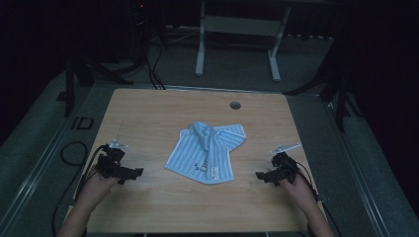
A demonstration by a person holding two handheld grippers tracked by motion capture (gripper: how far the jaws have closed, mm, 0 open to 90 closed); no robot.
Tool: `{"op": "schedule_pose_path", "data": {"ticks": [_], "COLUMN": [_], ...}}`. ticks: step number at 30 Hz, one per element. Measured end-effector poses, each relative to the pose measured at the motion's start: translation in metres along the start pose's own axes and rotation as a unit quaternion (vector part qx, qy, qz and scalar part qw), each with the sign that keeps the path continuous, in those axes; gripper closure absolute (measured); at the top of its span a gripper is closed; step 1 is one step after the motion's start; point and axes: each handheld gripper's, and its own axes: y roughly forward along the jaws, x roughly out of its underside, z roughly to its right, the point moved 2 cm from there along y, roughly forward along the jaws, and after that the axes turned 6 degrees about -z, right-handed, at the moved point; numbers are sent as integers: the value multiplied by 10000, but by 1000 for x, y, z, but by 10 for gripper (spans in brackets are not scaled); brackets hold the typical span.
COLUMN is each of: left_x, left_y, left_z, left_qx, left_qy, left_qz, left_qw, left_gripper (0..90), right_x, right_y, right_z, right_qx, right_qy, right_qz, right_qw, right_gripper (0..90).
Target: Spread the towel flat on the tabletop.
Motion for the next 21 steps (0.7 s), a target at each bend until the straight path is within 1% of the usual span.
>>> {"op": "schedule_pose_path", "data": {"ticks": [1,2,3,4,5,6,7,8,9,10,11,12,13,14,15,16,17,18,19,21], "left_x": [-5,-14,-14,-19,-23,-27,-31,-35,-39,-43,-49,-53,-57,-60,-64,-64,-71,-74,-77,-83], "left_y": [2,6,6,9,11,14,17,21,23,25,29,31,33,36,38,38,43,46,50,56], "left_z": [3,7,7,9,11,13,15,18,20,23,27,30,34,36,39,39,44,46,47,49], "left_qx": [-14,122,122,175,207,202,205,250,250,251,398,434,440,412,403,403,381,387,445,441], "left_qy": [74,158,158,185,233,297,309,314,366,384,467,511,574,654,686,686,825,856,860,845], "left_qz": [-47,-98,-98,-101,-105,-138,-183,-203,-222,-191,-178,-206,-237,-278,-309,-309,-398,-426,-454,-448], "left_qw": [10000,9998,9998,9996,9995,9993,9991,9990,9988,9988,9980,9975,9971,9966,9963,9963,9951,9947,9943,9944], "left_gripper": [61,61,62,78,78,116,121,130,135,135,144,146,159,179,188,212,212,244,265,321], "right_x": [-3,-10,-10,-17,-17,-20,-23,-28,-31,-31,-34,-38,-41,-44,-47,-47,-50,-57,-60,-68], "right_y": [2,6,6,9,9,10,12,14,16,16,17,20,22,23,25,25,26,28,29,32], "right_z": [-3,-8,-8,-13,-13,-15,-17,-20,-21,-21,-23,-26,-27,-28,-29,-29,-30,-32,-33,-36], "right_qx": [-60,-177,-177,-224,-224,-274,-310,-397,-403,-403,-395,-357,-323,-342,-376,-376,-365,-385,-408,-420], "right_qy": [-42,-108,-108,-220,-220,-259,-305,-361,-389,-389,-437,-529,-573,-597,-630,-630,-635,-648,-667,-733], "right_qz": [-26,-12,-12,-59,-59,-75,-78,-89,-121,-121,-147,-168,-172,-193,-202,-202,-187,-193,-171,-160], "right_qw": [10000,9998,9998,9995,9995,9993,9990,9985,9984,9984,9982,9978,9977,9974,9971,9971,9971,9970,9968,9963], "right_gripper": [95,96,96,96,96,98,150,162,186,186,226,277,320,365,414,414,442,521,533,562]}}
